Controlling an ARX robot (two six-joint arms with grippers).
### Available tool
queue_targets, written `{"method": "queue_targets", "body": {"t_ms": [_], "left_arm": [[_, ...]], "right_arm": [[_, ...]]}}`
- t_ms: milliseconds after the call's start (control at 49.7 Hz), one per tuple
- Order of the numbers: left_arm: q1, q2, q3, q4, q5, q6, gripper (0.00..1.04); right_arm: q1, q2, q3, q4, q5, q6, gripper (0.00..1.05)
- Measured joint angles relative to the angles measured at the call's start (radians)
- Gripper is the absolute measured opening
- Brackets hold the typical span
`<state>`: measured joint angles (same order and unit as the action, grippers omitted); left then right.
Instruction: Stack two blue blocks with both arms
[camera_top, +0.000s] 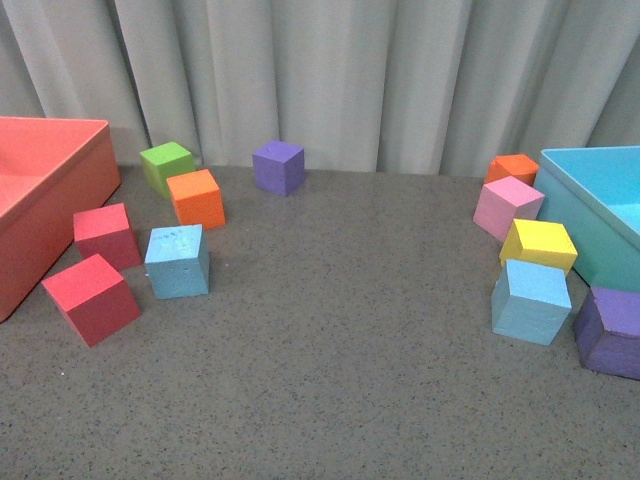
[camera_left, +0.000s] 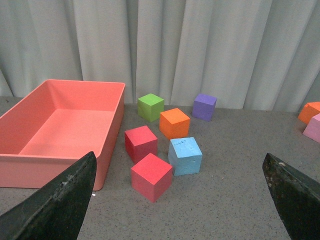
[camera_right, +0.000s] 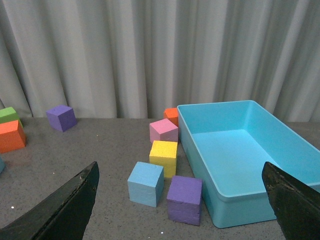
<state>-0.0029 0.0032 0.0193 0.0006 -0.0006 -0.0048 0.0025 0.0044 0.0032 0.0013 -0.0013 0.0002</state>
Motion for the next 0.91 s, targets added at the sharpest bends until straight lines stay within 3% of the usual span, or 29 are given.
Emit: {"method": "queue_targets", "body": {"t_ms": [905], "left_arm": [[0.0,0.0,0.0,0.0,0.0,0.0,0.98]], "right_arm": [[0.0,0.0,0.0,0.0,0.0,0.0,0.95]]}}
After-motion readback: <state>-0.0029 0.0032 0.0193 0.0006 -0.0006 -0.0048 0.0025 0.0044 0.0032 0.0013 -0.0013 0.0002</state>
